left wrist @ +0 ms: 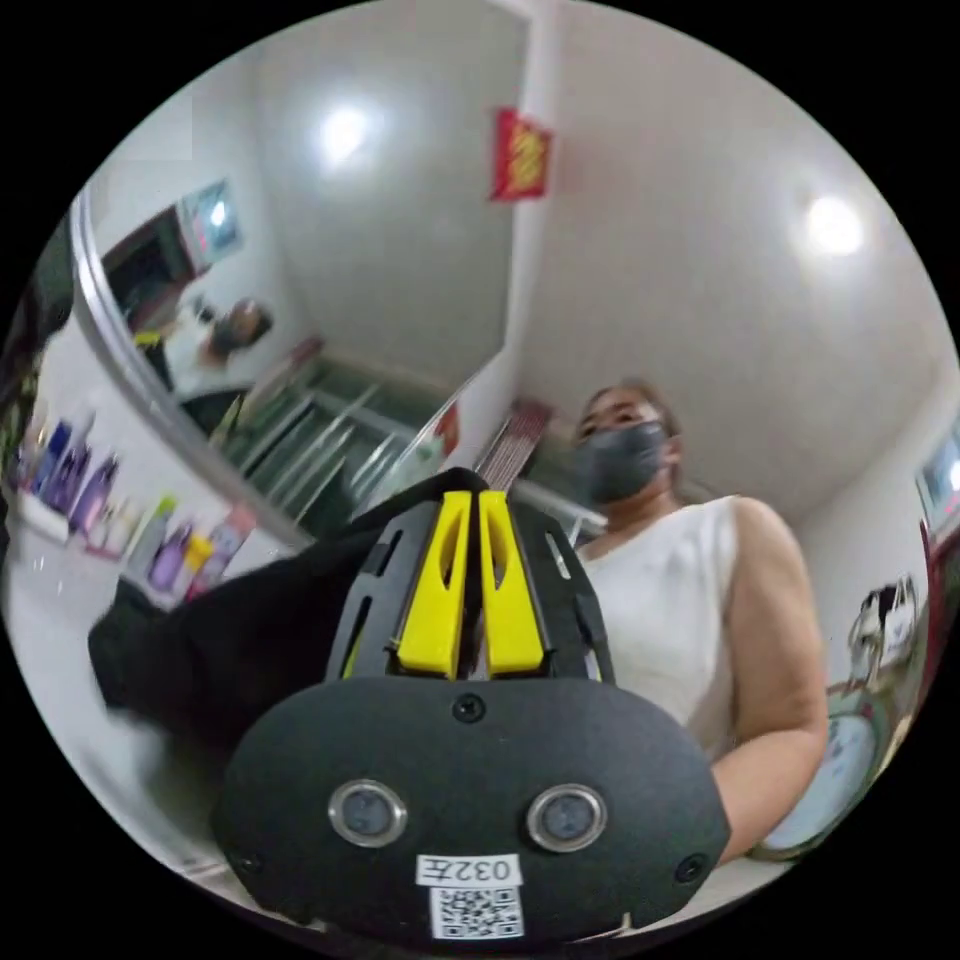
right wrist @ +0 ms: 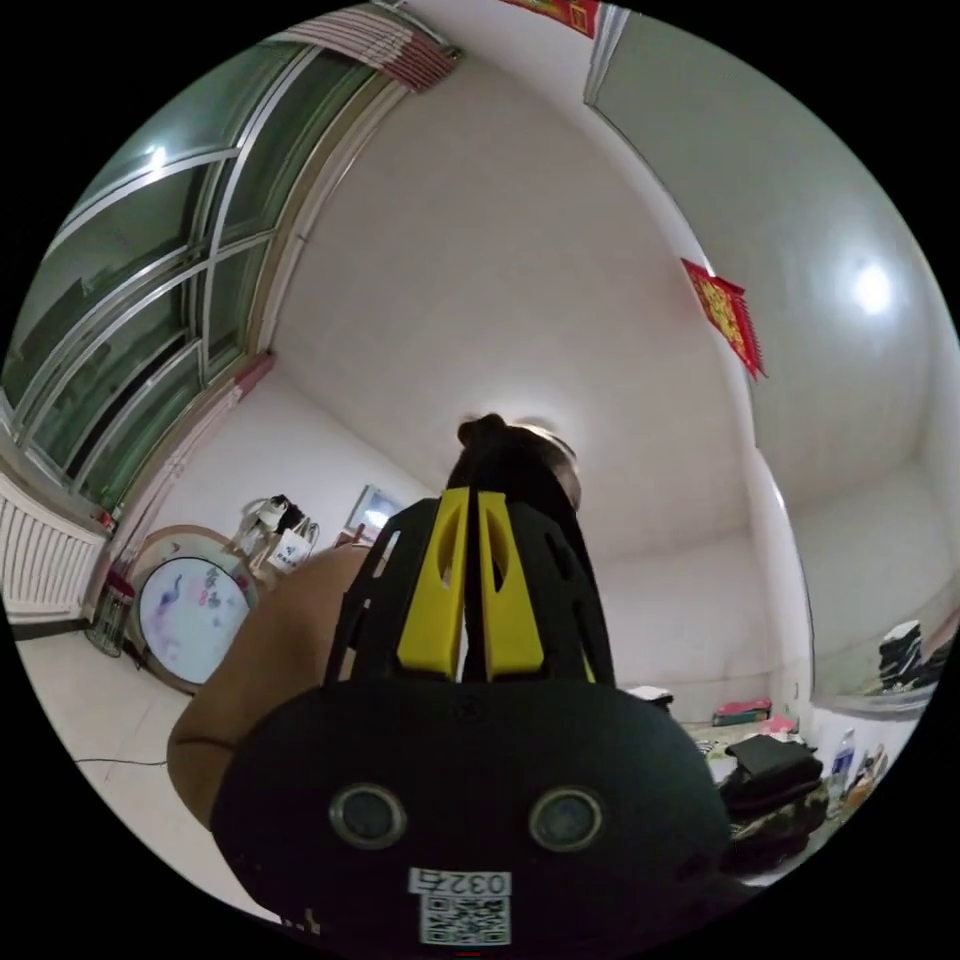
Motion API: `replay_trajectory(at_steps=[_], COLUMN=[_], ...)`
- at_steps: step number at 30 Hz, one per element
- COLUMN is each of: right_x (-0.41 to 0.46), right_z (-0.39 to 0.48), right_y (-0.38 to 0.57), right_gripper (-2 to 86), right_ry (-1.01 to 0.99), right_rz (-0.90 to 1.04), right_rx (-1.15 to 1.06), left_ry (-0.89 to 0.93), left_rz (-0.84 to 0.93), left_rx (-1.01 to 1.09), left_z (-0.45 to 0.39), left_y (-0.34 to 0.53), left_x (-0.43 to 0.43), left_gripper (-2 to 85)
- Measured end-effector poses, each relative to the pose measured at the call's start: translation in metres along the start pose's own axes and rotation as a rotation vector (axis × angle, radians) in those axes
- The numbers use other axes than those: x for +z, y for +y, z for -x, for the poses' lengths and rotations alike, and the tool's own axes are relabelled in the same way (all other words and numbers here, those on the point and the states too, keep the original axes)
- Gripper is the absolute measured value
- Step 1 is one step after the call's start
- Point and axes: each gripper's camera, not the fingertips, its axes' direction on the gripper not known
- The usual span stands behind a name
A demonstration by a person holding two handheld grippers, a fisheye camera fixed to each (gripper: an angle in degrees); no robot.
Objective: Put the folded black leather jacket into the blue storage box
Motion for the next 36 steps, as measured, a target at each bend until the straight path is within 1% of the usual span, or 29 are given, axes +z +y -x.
replay_trajectory(at_steps=[1, 2, 4, 6, 8, 10, 12, 14, 17, 20, 24, 27, 29, 32, 36], right_x=[-0.011, -0.023, -0.043, -0.065, -0.093, -0.105, -0.110, -0.110, -0.103, -0.090, -0.064, -0.041, -0.030, -0.028, -0.035], right_z=[-0.012, -0.026, -0.048, -0.070, -0.099, -0.119, -0.137, -0.163, -0.194, -0.213, -0.228, -0.240, -0.252, -0.264, -0.275], right_y=[0.000, 0.002, 0.009, 0.018, 0.036, 0.054, 0.075, 0.113, 0.169, 0.230, 0.306, 0.372, 0.426, 0.488, 0.555], right_gripper=[-0.9, -0.9, -0.9, -0.9, -0.9, -0.9, -0.9, -0.9, -0.9, -0.9, -0.9, -0.9, -0.9, -0.9, -0.9], right_ry=[-0.047, -0.106, -0.163, -0.237, -0.343, -0.404, -0.434, -0.479, -0.531, -0.559, -0.597, -0.667, -0.720, -0.757, -0.790], right_rz=[0.009, 0.017, 0.006, -0.036, -0.105, -0.110, -0.098, -0.102, -0.124, -0.133, -0.116, -0.109, -0.142, -0.182, -0.164], right_rx=[0.005, 0.016, 0.031, 0.041, 0.049, 0.066, 0.088, 0.147, 0.250, 0.337, 0.420, 0.483, 0.550, 0.634, 0.709], left_ry=[0.040, 0.037, -0.013, -0.085, -0.197, -0.233, -0.280, -0.417, -0.509, -0.550, -0.595, -0.681, -0.734, -0.724, -0.774], left_rz=[-0.116, -0.206, -0.288, -0.337, -0.416, -0.501, -0.572, -0.627, -0.658, -0.675, -0.667, -0.670, -0.755, -0.862, -0.944], left_rx=[0.080, 0.138, 0.196, 0.251, 0.365, 0.475, 0.580, 0.671, 0.780, 0.869, 0.896, 0.919, 0.932, 0.977, 1.029], left_z=[-0.011, -0.022, -0.038, -0.057, -0.089, -0.112, -0.134, -0.163, -0.184, -0.189, -0.185, -0.181, -0.167, -0.136, -0.096], left_y=[0.014, 0.031, 0.059, 0.085, 0.123, 0.157, 0.192, 0.235, 0.292, 0.348, 0.411, 0.468, 0.518, 0.581, 0.647], left_x=[-0.025, -0.046, -0.066, -0.077, -0.090, -0.098, -0.103, -0.106, -0.111, -0.117, -0.128, -0.126, -0.124, -0.120, -0.106], left_gripper=[-0.9, -0.9, -0.9, -0.9, -1.0, -1.0, -1.0, -1.0, -1.0, -1.0, -1.0, -1.0, -1.0, -1.0, -1.0])
